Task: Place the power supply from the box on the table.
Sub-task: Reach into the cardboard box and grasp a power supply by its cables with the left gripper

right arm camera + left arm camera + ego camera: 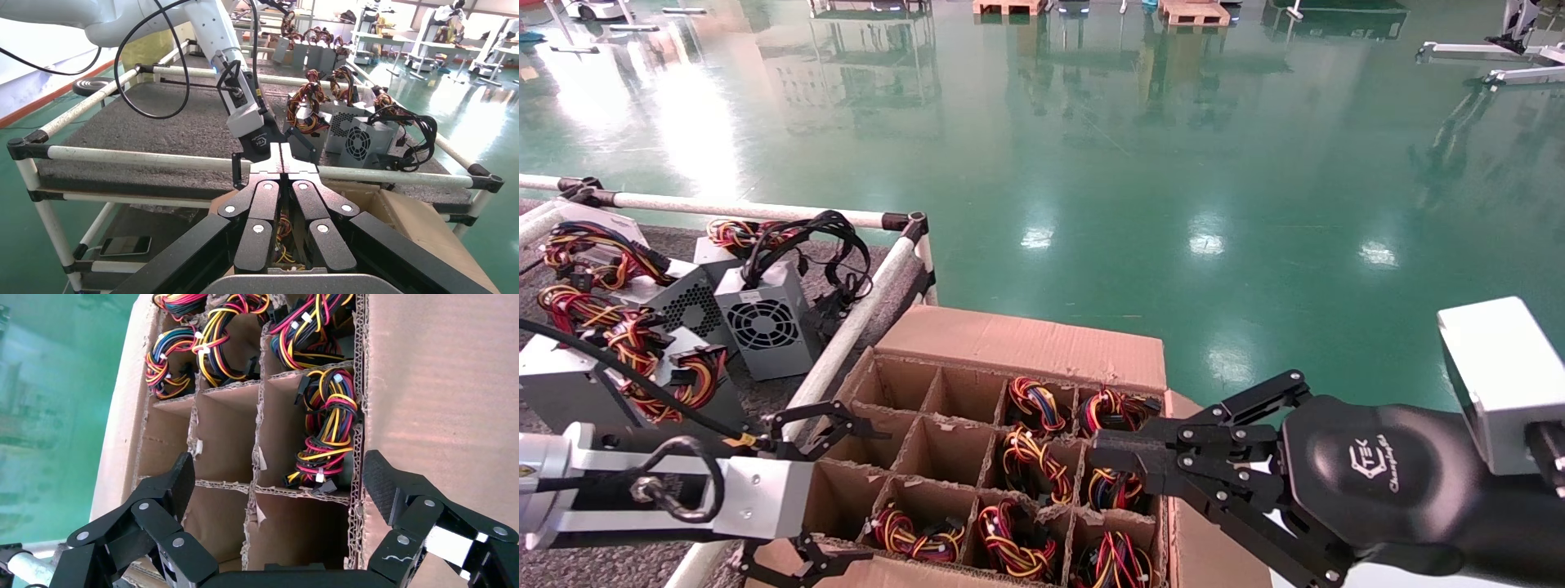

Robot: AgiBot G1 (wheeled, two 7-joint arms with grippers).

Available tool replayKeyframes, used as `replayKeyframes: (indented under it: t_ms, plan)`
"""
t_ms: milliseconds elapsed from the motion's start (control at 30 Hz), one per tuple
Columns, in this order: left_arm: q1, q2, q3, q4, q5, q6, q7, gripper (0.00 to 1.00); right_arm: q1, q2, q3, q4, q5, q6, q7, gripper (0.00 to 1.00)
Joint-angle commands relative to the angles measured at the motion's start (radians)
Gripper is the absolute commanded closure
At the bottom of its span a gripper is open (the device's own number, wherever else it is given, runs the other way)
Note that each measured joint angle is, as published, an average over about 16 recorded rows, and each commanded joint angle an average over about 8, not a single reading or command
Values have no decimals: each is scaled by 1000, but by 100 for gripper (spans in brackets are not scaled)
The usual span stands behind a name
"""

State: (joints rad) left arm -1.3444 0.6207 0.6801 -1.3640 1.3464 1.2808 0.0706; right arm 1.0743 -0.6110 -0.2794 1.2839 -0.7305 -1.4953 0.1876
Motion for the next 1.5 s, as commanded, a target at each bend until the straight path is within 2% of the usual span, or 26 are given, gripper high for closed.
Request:
replayKeyframes:
  t_ms: [33,800,1500]
  plan:
    - [1,2,2,-1,5,-4,2,0,0,0,0,0,0,0,0,100]
    - [6,27,7,-10,40,-54,-5,0,0,0,0,0,0,0,0,100]
    - [0,39,26,-18,58,-46,-24,0,0,0,0,0,0,0,0,100]
